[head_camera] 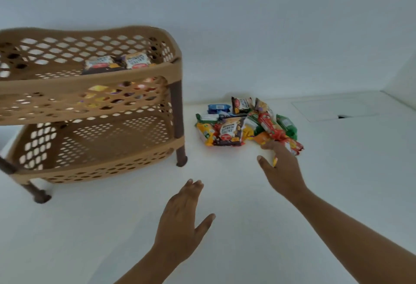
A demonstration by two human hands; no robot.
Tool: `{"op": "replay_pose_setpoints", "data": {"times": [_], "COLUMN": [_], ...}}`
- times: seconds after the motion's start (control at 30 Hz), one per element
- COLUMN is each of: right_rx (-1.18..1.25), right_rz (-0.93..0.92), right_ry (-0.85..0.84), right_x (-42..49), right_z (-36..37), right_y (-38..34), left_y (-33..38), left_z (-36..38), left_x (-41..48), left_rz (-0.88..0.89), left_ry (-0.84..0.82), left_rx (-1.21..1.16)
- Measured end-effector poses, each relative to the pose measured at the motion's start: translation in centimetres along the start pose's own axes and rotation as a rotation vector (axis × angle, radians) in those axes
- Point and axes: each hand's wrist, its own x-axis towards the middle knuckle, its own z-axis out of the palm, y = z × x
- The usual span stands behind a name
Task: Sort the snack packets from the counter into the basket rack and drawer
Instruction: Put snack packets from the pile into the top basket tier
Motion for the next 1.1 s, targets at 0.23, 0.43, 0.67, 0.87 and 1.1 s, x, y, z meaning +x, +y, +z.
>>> {"op": "replay_pose_setpoints", "data": {"times": [0.23, 0.43, 0.67, 0.87, 1.1], "right_rx": [-0.08, -0.079, -0.193, -0.085, -0.08], "right_rz": [0.108, 0.176, 0.327, 0.391, 0.441], "right_ry": [-0.048, -0.046, -0.201, -0.214, -0.428], "right_x": [1.8, 5.9, 8.4, 9.3, 10.7], "right_z": [-2.1, -3.2, -1.7, -1.0, -1.8], "right_y": [7.4, 11.3, 12.0, 12.5, 13.6], "left_y": [3.2, 4.1, 4.3, 4.4, 4.4], "left_z": [6.7, 9.0, 9.0, 8.9, 9.0], "left_x": [2.6, 3.0, 3.1, 3.3, 3.3], "left_rz": [-0.203, -0.268, -0.296, -0.299, -0.293], "left_ry": [-0.124, -0.16, -0.175, -0.178, -0.164], "left_rx": [0.013, 0.184, 0.198, 0.193, 0.194]}}
